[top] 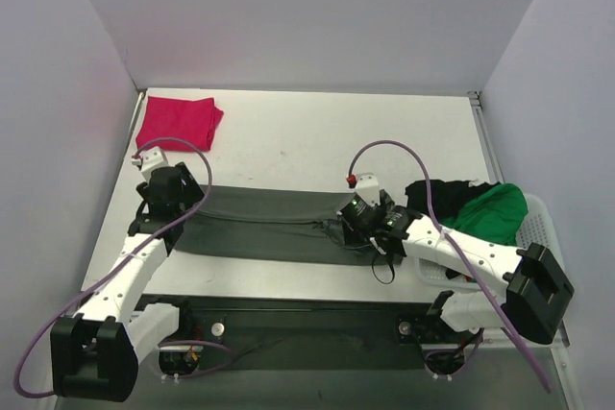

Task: Fold and stack the t-shirts
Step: Fold the other side of the tshirt into a rectangle

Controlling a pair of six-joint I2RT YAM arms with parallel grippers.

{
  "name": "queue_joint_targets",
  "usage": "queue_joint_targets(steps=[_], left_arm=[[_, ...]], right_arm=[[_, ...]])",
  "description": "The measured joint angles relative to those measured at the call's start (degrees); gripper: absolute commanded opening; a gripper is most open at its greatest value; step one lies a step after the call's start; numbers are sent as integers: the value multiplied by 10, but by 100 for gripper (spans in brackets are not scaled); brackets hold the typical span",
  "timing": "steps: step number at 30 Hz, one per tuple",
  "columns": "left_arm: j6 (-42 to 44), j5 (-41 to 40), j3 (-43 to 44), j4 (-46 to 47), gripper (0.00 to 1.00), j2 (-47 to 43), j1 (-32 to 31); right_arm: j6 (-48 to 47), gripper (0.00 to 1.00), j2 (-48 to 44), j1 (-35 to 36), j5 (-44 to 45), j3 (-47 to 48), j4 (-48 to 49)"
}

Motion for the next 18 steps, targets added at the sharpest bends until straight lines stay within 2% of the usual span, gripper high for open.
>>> queue_joint_targets(steps=[8,14,18], left_arm=[[6,18,-18,21,80,8,-15],[6,31,-19,33,81,12,-16],[6,35,-20,42,81,12,-16]], right_arm=[[-38,45,14,-119,-146,-2,134],[-38,43,65,-123,-223,-2,177],[-29,43,77,-123,-241,-10,187]])
